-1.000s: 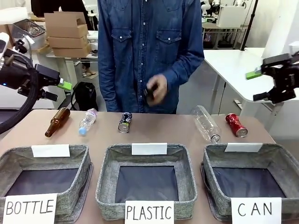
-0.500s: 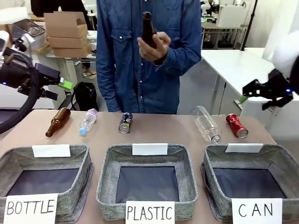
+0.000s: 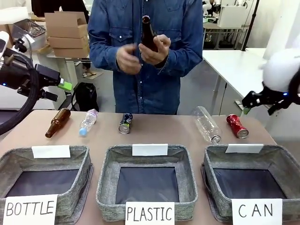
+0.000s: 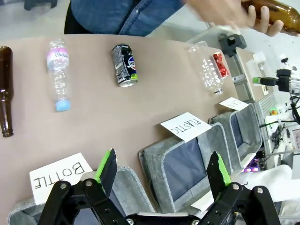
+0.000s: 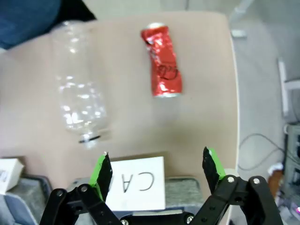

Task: Sort the can waste into the basket.
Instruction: Pick up the can waste from the table and place it in the right Fabric basket.

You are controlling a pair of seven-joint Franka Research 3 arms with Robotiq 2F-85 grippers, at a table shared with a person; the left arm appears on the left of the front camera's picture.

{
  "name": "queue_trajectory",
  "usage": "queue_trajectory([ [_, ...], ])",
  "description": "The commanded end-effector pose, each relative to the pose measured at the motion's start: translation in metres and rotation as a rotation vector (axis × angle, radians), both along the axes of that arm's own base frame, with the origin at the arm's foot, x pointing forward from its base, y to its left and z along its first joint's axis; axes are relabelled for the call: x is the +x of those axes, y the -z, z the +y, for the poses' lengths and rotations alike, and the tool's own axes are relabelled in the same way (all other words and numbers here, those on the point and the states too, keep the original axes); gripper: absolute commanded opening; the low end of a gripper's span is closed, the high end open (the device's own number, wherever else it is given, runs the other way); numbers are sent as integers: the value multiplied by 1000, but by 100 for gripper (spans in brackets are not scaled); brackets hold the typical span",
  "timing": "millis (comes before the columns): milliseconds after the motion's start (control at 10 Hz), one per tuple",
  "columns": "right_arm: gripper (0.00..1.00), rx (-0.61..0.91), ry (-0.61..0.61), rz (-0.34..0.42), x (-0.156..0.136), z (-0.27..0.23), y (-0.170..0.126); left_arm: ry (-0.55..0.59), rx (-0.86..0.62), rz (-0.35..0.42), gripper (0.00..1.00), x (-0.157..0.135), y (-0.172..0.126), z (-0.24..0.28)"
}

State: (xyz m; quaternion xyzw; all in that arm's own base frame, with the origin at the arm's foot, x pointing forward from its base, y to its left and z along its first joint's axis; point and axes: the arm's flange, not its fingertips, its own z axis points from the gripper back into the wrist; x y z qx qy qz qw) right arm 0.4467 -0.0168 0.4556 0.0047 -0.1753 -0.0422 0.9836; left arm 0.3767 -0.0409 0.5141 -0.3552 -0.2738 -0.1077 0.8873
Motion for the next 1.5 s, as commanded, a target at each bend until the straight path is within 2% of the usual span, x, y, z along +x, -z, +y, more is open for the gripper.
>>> queue_trajectory([
  [0, 100, -12, 26, 70, 36, 0, -2, -68, -41, -53, 100, -10, -15, 19],
  [100, 100, 2, -8, 89, 52, 0, 5, -62, -55, -49, 100, -22, -21, 36],
  [400, 100, -42, -42, 180, 107, -2, 48, -58, -121, -38, 100, -86, -58, 79],
  [500, 100, -79, -46, 207, 121, -1, 63, -2, -127, -7, 100, -102, -59, 81],
  [600, 100, -85, -68, 209, 133, -1, 79, 103, 42, 86, 100, -126, -49, 80],
  [700, 100, -77, -89, 221, 141, -1, 92, 198, 295, 15, 100, -152, -47, 82],
  [800, 100, -60, -97, 237, 148, -3, 104, 93, 285, -114, 100, -170, -60, 86],
  [900, 100, -53, -98, 260, 154, -4, 115, 83, 70, 60, 100, -123, -54, 81],
  [1100, 100, -52, -72, 294, 164, -7, 134, 83, 70, 60, 100, -123, -54, 81],
  [1300, 100, -46, -52, 294, 165, -6, 139, 83, 70, 60, 100, -123, -54, 81],
  [1400, 41, -45, -53, 298, 164, -6, 139, 83, 70, 60, 100, -123, -54, 81],
])
